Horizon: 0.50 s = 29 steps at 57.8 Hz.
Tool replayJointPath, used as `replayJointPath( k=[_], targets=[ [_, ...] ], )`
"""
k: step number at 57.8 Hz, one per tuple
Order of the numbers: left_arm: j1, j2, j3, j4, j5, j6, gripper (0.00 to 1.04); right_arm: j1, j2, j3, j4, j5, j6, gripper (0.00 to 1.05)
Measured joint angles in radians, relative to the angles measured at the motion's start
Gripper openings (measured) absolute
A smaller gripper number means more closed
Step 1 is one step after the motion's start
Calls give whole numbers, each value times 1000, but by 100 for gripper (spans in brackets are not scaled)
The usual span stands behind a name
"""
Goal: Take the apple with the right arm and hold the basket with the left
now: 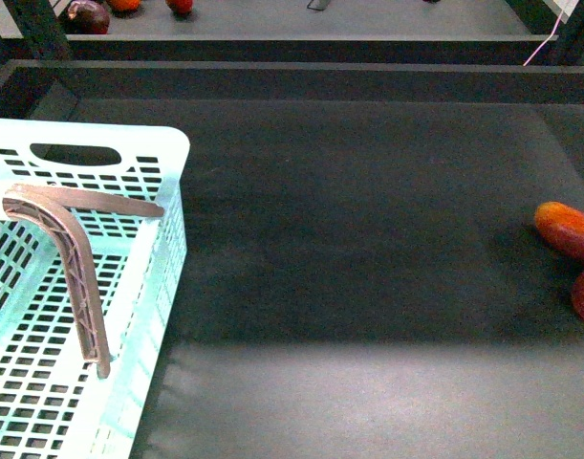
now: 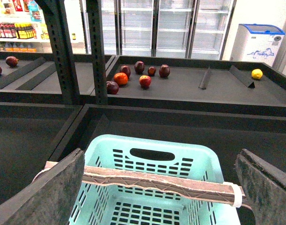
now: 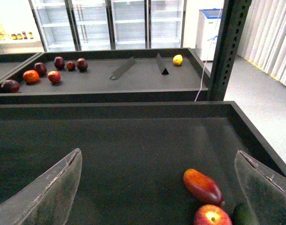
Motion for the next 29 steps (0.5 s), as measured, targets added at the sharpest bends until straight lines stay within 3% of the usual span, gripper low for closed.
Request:
replayJointPath(
  k=[29],
  targets=[
    [0, 0, 0, 0, 0, 0, 98, 0, 0, 0, 0, 0, 0, 96]
  ],
)
